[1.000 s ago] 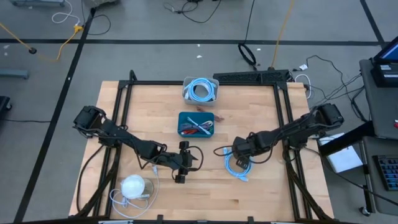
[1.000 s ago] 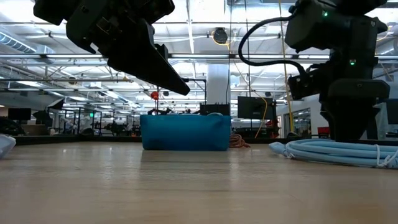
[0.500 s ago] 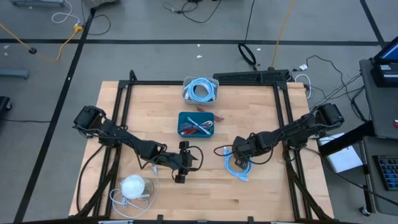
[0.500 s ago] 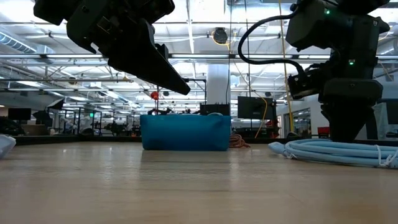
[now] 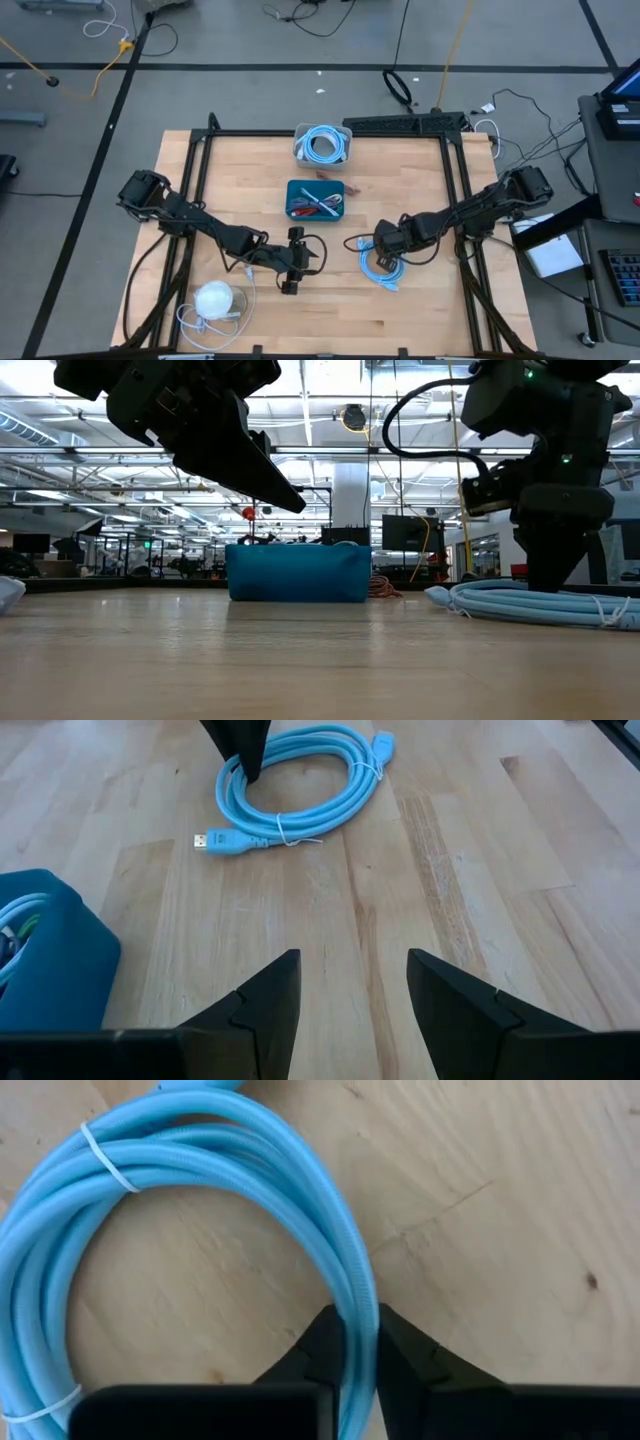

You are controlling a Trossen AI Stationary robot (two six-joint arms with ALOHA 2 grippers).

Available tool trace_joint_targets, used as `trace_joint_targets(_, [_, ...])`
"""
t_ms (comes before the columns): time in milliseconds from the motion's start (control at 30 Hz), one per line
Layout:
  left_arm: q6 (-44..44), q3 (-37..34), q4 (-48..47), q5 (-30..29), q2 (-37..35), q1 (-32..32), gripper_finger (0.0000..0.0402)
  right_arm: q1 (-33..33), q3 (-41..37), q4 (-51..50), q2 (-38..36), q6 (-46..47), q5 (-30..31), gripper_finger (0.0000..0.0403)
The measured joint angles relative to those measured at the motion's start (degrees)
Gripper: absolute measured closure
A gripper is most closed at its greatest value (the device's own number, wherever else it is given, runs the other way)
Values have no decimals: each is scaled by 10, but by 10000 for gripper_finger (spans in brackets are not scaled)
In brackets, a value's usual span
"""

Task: Pick & Place USB Port
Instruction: Put the blue HDMI cable into the gray bin

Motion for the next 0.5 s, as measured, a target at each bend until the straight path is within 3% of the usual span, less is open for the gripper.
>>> trace_joint_targets(100, [0, 0, -1, 0, 0, 0, 215, 3, 3, -6, -19, -16, 33, 377])
trace_joint_targets(267, [-3, 0, -3, 0, 0, 1, 215, 5, 45, -58, -81, -41, 140, 377])
trace_joint_targets(367, [-3, 0, -4, 0, 0, 2, 215, 6, 79, -105, -115, -70, 231, 377])
trace_joint_targets(500, [-4, 0, -15, 0, 0, 2, 215, -3, 120, -105, -143, -144, 401, 377])
